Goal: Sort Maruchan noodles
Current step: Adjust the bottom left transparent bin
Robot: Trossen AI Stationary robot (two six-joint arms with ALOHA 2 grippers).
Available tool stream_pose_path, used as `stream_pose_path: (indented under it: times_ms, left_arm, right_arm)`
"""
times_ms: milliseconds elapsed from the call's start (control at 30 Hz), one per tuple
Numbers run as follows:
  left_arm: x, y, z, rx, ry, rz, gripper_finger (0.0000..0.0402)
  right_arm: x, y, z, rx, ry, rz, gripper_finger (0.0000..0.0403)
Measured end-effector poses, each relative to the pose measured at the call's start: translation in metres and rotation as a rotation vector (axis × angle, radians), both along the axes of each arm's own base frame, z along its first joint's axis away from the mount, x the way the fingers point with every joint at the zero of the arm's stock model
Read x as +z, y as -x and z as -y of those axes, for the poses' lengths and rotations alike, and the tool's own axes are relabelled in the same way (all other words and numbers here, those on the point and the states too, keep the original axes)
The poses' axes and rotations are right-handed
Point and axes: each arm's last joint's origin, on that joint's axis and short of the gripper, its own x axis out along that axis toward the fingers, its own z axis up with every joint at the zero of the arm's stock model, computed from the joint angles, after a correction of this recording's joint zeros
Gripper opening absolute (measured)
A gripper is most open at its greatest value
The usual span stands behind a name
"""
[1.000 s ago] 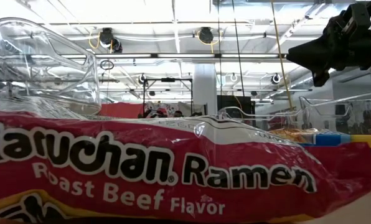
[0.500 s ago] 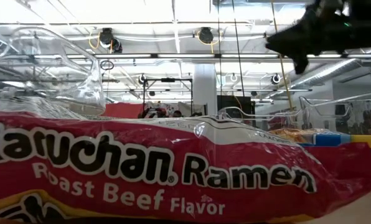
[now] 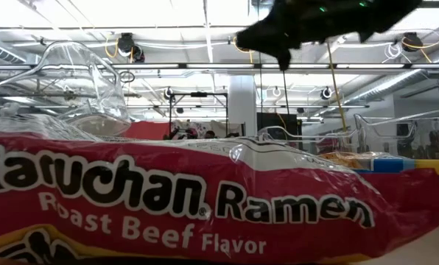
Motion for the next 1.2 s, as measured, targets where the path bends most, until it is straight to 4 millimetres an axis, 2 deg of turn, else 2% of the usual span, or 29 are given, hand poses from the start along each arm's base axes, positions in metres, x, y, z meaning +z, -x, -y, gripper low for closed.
stream_pose_path:
  times_ms: [167,333,467,567,700,833,967,1200]
  left_arm:
    - [0.021,0.022,-0.002,0.012,-0.004,0.055,0.0058]
    - [0.034,0.061,-0.002,0.041,0.010,0.054,0.0058]
    - [0.027,0.085,-0.002,0.051,0.038,-0.022,0.0058]
    - [0.016,0.095,-0.002,0.089,0.063,-0.103,0.0058]
    - [0.001,0.102,-0.004,0.165,0.091,-0.229,0.0058]
    - [-0.011,0.107,-0.006,0.228,0.138,-0.334,0.0058]
    - [-0.026,0.103,-0.007,0.274,0.192,-0.439,0.0058]
    - [-0.065,0.091,-0.004,0.316,0.244,-0.609,0.0058]
  right_arm:
    - [-0.003,-0.021,-0.006,0.028,0.042,-0.033,0.0075]
    - [-0.007,-0.025,-0.006,0.030,0.049,-0.053,0.0075]
    - [-0.006,-0.024,-0.006,0.030,0.049,-0.057,0.0075]
    - [-0.006,-0.024,-0.006,0.030,0.052,-0.061,0.0075]
    - [-0.006,-0.024,-0.007,0.026,0.037,-0.053,0.0075]
    - [-0.009,-0.035,-0.011,-0.010,0.001,0.044,0.0075]
    - [-0.005,-0.061,-0.021,0.014,-0.004,0.095,0.0075]
    - [0.004,-0.130,-0.049,0.083,0.048,0.039,0.0075]
